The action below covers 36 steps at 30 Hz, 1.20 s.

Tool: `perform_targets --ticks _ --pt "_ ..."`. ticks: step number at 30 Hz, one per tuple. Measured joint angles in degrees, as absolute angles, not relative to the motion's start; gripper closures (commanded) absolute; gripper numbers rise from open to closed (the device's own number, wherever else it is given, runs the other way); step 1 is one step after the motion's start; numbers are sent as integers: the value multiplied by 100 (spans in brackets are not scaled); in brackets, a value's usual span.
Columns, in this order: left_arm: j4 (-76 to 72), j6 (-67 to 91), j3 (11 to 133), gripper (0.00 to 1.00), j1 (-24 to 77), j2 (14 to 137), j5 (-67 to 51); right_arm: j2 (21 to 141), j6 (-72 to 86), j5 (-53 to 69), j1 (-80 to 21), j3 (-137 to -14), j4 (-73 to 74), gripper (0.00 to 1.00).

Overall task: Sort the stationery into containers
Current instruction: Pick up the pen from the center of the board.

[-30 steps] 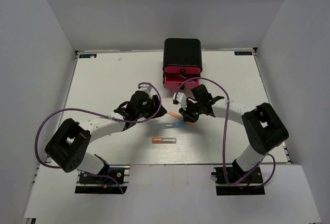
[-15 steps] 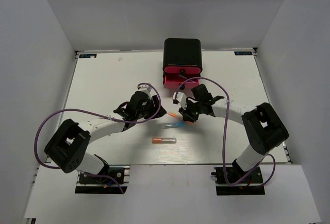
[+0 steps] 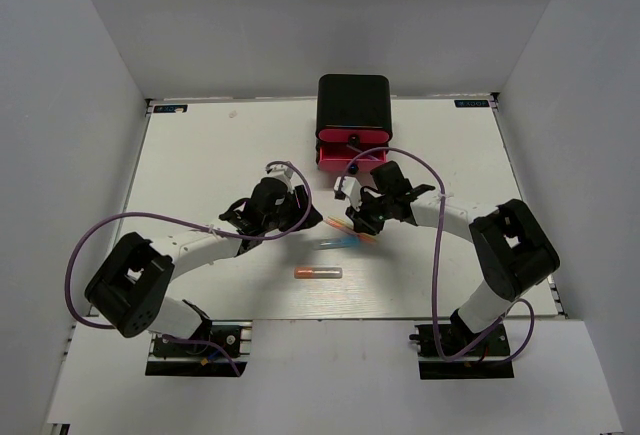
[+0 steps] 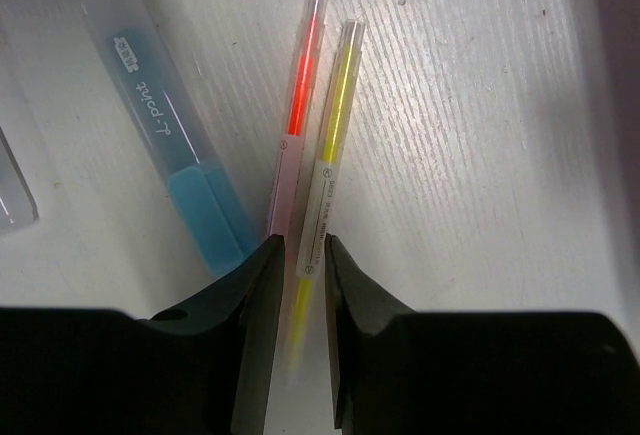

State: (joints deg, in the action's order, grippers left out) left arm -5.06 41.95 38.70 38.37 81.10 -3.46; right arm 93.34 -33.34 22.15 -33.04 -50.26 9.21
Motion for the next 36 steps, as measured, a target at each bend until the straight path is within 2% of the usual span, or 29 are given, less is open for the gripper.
perform_targets --ticks 21,26,29,30,36 --pt "-469 4195 3868 35 3837 8090 -346 9572 -3538 1861 -3308 -5026 864 72" --pt "-469 4195 3868 35 3837 8090 -346 9581 -3653 1811 -3315 -5026 836 82" --pt "-469 4195 3868 35 3837 8090 -346 9603 -3701 1811 -3312 -5039 790 97" --pt "-469 4195 3868 35 3837 8090 -346 9614 -3710 1811 -3312 -5050 784 99" --pt "-438 4195 3868 35 3837 8090 -349 9749 -3776 1778 -3291 -5269 882 100"
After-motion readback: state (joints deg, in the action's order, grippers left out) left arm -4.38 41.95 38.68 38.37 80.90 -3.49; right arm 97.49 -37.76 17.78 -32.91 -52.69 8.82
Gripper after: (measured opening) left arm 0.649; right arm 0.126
